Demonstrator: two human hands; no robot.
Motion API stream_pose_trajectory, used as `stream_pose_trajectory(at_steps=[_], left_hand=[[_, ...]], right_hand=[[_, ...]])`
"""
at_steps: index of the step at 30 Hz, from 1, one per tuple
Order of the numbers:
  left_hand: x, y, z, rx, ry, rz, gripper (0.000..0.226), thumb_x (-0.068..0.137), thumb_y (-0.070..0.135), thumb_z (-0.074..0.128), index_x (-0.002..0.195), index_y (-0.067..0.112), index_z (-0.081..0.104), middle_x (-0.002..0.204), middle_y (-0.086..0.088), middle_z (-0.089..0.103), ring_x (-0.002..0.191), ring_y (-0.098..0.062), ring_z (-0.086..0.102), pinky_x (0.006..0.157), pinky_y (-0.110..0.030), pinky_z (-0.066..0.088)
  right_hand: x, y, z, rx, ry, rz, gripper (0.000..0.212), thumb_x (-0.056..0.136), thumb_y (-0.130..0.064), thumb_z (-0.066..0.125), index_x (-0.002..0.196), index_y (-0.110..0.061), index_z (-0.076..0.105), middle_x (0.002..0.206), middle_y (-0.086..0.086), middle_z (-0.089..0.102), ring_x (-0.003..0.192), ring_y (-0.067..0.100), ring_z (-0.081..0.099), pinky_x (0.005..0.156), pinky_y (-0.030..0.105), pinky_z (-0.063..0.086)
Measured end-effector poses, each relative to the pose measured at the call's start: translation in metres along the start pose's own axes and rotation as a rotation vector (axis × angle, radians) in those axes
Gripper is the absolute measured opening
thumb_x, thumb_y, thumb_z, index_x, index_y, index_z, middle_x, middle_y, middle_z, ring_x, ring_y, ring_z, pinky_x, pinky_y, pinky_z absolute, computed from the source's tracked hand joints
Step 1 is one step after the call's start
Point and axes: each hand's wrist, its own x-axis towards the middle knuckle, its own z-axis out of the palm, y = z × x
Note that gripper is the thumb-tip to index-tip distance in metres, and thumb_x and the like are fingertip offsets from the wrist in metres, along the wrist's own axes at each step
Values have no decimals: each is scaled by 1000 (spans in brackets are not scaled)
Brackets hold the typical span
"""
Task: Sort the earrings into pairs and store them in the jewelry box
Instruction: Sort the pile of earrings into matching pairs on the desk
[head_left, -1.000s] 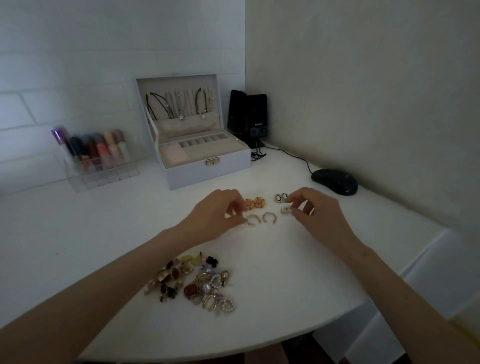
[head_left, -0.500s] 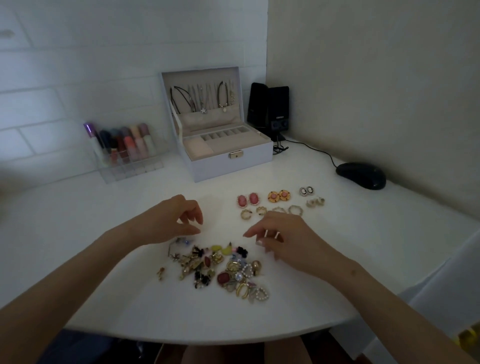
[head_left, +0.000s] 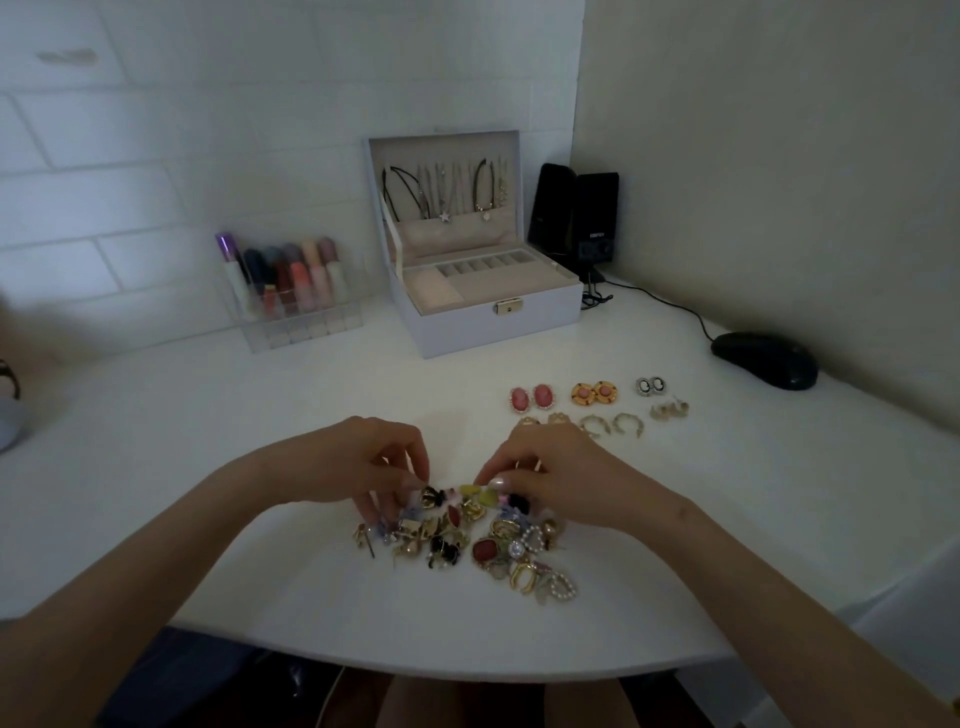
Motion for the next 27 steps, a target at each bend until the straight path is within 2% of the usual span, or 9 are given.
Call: stream_pose_trajectory(at_steps=[3,5,9,13,16,19,21,24,27], left_hand=[[-1,-1,1,-16,-39,21,10,91,12,55,100,11,60,86,-8,68,71,-21,69,62,-28,57],[0,-2,2,-2,-33,32,12,91,11,55,101,12,60,87,-7,68,69,-17,68,61,-26,56],[4,-6,2,179,-3,118,19,90,9,56,94,25,64,93,2,64,72,-1,59,67,-17,50],[2,-6,3,185,-54,172,29,89,3,54,91,29,66,92,9,66,83,-9,61,75,-24,52],[1,-6,5,166,-68,217,33,89,0,54,91,29,68,91,16,65,85,-4,60,75,-14,46],[1,-7,7,204,-8,250,26,90,7,55,97,30,65,102,11,57,92,-1,56,80,-13,45],[2,-4,8,186,21,254,22,91,10,54,102,28,62,107,11,56,96,1,55,81,-12,46],[3,2,10,160,-26,250,17,89,13,59,101,25,61,103,12,63,95,1,58,81,-12,45],[1,4,10,131,-90,220,18,86,14,64,101,24,62,100,7,67,94,-2,61,83,-18,48]], right_hand=[[-3,0,-2,92,-15,-7,19,89,-14,58,98,-22,72,83,-15,62,78,0,56,77,21,48],[-5,2,-4,123,-14,-5,21,89,-10,58,99,-23,71,82,-21,62,79,-3,58,80,22,51],[-8,4,-5,150,-27,-20,28,89,-3,56,101,-25,69,82,-17,66,82,-4,60,78,17,49],[-10,2,-5,177,-53,-33,32,90,-1,54,101,-29,67,82,-13,71,85,-2,63,80,19,51],[-10,4,-7,209,37,-17,36,89,3,52,100,-27,68,86,-10,70,83,2,65,73,21,55],[-9,5,-11,178,88,20,36,90,3,50,101,-25,68,90,-9,66,79,2,61,68,18,54],[-9,3,-9,133,56,1,38,90,2,49,107,-28,66,97,-13,64,84,-2,57,72,14,49],[-10,-3,-3,78,-49,-29,43,92,2,44,118,-29,58,105,-18,60,95,-8,52,80,8,42],[-11,-7,-1,127,-101,-23,43,92,3,42,120,-27,55,107,-13,62,96,-6,54,84,11,44]])
